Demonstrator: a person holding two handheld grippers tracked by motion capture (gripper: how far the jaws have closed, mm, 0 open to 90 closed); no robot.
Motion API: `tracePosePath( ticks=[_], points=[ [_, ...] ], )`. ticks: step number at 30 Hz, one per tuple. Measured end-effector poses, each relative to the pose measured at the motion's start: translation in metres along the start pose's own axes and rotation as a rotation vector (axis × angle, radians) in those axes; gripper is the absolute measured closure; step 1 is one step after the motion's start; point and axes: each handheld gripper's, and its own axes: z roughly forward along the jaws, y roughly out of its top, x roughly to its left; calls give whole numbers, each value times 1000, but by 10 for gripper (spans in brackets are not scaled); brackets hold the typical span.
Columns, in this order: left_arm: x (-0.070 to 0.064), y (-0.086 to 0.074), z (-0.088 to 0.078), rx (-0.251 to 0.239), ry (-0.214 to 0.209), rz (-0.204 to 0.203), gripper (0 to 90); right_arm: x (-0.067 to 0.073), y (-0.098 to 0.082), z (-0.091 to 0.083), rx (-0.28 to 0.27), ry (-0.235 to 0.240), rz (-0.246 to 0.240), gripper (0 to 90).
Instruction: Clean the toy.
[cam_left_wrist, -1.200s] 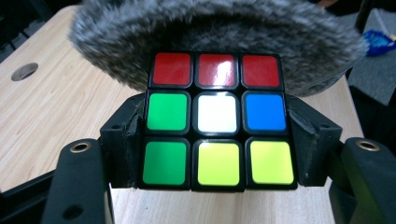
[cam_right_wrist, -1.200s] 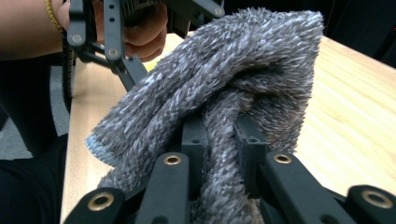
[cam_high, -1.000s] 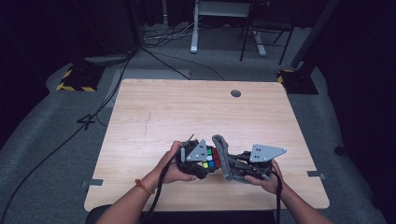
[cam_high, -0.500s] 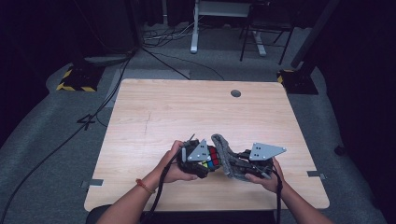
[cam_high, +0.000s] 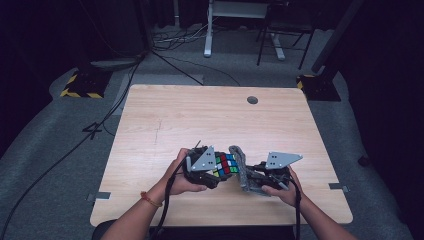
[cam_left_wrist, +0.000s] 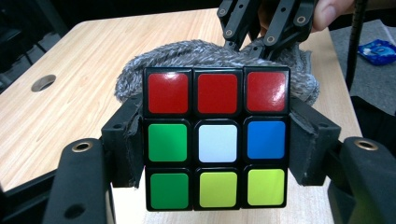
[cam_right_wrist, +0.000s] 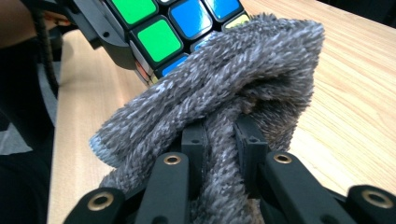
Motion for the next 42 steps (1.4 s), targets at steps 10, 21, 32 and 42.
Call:
tracePosePath(
  ticks=[10, 21, 32, 42],
  points=[
    [-1, -5, 10, 52, 11, 5, 327, 1, 4, -7, -63, 22, -6, 776],
    [-1, -6, 16, 90, 11, 14, 326, 6, 6, -5, -44, 2, -46, 776],
    [-3, -2, 9, 39, -7, 2, 332, 3, 4, -2, -3, -9, -37, 774],
    [-3, -1, 7, 49, 8, 22, 332, 4, 5, -4, -8, 7, -38, 776]
  ],
)
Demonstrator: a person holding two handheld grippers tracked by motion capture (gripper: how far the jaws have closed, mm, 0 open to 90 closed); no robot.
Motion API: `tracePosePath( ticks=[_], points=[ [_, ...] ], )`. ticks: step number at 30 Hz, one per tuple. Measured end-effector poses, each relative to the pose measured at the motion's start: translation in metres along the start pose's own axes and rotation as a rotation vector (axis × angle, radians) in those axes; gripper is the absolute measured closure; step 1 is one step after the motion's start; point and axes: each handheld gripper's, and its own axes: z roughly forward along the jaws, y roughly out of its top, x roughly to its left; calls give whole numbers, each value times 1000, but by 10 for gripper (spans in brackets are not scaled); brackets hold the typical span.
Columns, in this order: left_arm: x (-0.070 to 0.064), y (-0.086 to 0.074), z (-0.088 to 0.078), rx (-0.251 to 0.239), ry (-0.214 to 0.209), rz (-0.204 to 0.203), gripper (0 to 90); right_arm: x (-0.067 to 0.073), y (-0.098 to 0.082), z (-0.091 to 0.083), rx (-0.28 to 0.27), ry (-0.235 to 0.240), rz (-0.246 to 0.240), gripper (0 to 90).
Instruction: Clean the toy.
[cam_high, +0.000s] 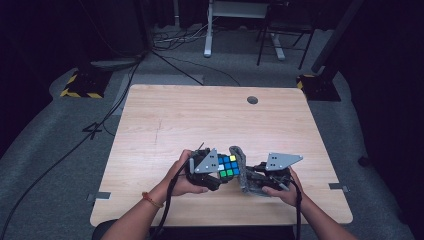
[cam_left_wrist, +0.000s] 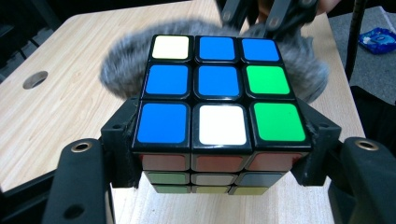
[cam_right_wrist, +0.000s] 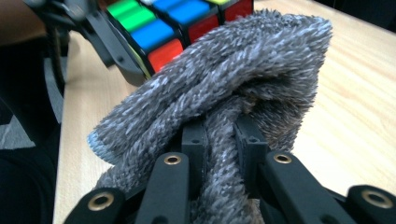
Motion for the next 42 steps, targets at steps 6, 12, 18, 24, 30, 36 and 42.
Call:
tracePosePath(
  ticks=[6, 12, 18, 24, 30, 36, 42],
  points=[
    [-2, 1, 0, -18, -20, 0, 332, 3, 5, -5, -20, -1, -3, 776],
    [2, 1, -6, -54, -18, -17, 332, 0, 1, 3, 24, 4, 9, 776],
    [4, -3, -3, -34, -26, -24, 332, 4, 5, -4, -21, 21, -15, 776],
    [-1, 1, -1, -38, -43, -16, 332, 4, 7, -6, -36, -19, -17, 776],
    [0, 4, -5, -55, -36, -9, 331, 0, 0, 5, 52, 5, 3, 775],
    [3, -3, 3, -12, -45, -24, 330, 5, 9, -9, -51, 5, -24, 775],
    [-1, -3, 13, 34, -53, -4, 327, 10, 11, -11, -82, 6, -54, 776]
  ],
)
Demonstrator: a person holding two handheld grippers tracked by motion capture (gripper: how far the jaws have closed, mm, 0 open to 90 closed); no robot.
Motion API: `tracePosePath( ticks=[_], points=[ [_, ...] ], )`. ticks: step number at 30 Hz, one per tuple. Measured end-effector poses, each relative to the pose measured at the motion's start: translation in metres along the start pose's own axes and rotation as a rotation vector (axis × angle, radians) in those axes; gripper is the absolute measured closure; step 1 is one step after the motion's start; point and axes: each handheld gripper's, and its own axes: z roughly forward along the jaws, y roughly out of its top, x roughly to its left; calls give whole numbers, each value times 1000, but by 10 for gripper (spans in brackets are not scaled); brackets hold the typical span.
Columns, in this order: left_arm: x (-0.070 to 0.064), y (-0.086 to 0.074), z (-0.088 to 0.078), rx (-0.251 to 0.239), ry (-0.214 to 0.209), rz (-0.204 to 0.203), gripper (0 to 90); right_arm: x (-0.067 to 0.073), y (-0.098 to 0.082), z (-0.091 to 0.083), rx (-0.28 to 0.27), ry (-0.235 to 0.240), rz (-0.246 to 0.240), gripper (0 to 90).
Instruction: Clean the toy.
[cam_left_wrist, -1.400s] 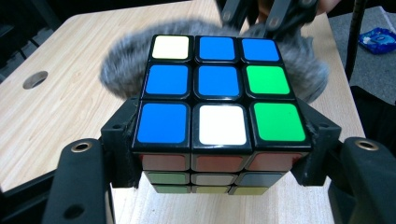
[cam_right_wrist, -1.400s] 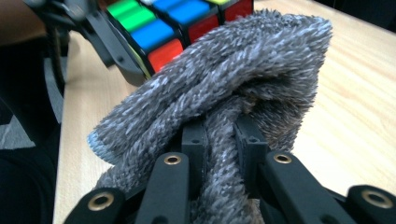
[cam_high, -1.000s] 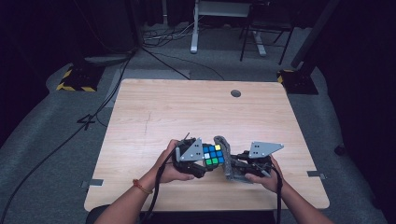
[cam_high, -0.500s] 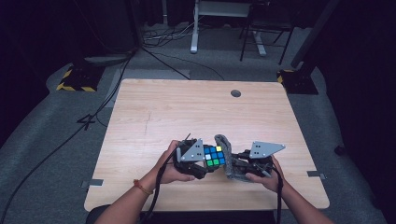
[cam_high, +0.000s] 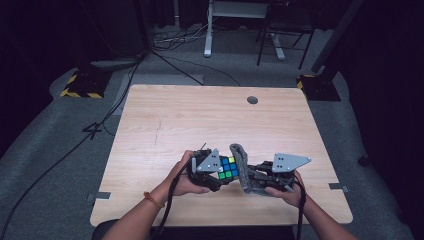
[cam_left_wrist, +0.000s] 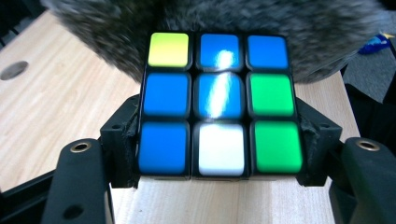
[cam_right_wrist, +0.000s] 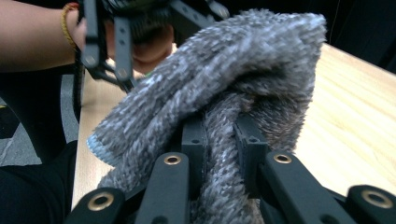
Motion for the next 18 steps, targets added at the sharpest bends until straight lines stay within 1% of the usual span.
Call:
tracePosePath(
  ticks=[2, 6, 8, 10, 11, 14, 16, 17, 18],
  points=[
    [-3, 1, 5, 24, 6, 14, 327, 4, 3, 1, 1, 0, -19, 776],
    [-7, 2, 13, 65, 4, 33, 327, 6, 5, 3, 3, 2, -31, 775],
    [-8, 2, 15, 83, 10, 41, 328, 7, 7, 5, 18, -5, -39, 775],
    [-7, 2, 14, 81, 13, 36, 330, 7, 7, 5, 30, -19, -41, 775],
    [-5, 3, 12, 70, 12, 38, 330, 6, 7, 5, 33, -26, -38, 775],
    [-4, 3, 6, 34, 22, 28, 331, 0, 3, 4, 56, -52, -8, 775],
    [-2, 3, 0, 21, 28, 23, 332, -5, -1, 4, 82, -68, 18, 775],
    [-2, 3, -2, 13, 33, 17, 332, -7, -4, 5, 87, -61, 36, 775],
    [-1, 2, -4, 8, 38, 20, 332, -9, -6, 6, 97, -53, 48, 775]
  ],
)
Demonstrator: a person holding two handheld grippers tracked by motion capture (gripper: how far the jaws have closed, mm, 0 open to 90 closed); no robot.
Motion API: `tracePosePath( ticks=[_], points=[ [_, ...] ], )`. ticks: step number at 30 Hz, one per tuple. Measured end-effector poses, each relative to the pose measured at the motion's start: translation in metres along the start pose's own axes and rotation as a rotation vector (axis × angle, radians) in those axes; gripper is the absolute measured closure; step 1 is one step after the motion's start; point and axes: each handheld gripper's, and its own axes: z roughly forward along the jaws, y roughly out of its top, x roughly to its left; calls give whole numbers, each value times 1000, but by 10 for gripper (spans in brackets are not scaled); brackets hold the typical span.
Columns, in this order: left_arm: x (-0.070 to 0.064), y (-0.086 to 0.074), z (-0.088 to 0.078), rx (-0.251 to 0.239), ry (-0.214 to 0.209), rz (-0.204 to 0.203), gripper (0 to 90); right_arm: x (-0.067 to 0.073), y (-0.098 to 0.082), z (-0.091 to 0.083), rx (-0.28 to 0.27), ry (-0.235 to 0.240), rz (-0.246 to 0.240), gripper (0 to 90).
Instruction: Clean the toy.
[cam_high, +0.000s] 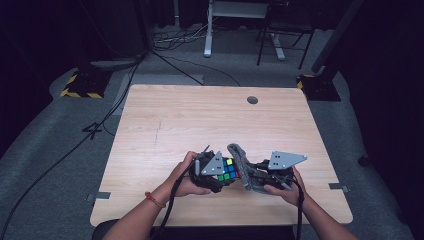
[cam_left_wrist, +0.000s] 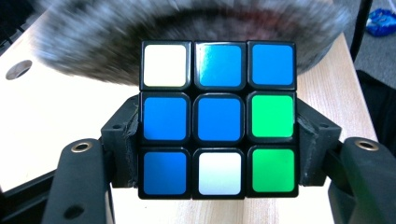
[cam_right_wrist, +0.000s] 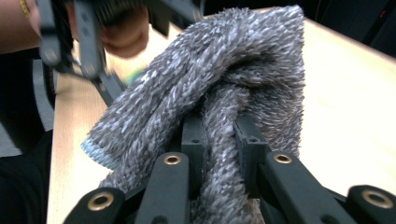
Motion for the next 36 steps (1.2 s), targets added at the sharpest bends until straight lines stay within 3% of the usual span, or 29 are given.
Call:
tracePosePath(
  ticks=[8, 11, 25, 30, 34, 36],
  points=[
    [6, -1, -18, -70, 19, -30, 332, -8, -10, 11, 60, 24, 43, 773],
    [5, -2, -19, -87, 17, -33, 332, -7, -11, 12, 40, 59, 58, 772],
    [4, -5, -8, -21, 18, -10, 323, -3, -6, 0, -90, 101, 48, 773],
    [2, -5, -2, 11, 23, -1, 322, 2, -2, -1, -92, 105, 21, 773],
    [2, -4, -2, 7, 39, 6, 325, 2, -2, 0, -82, 91, 15, 772],
    [2, -4, -3, -1, 28, -3, 326, 2, -2, 0, -74, 83, 15, 772]
  ],
)
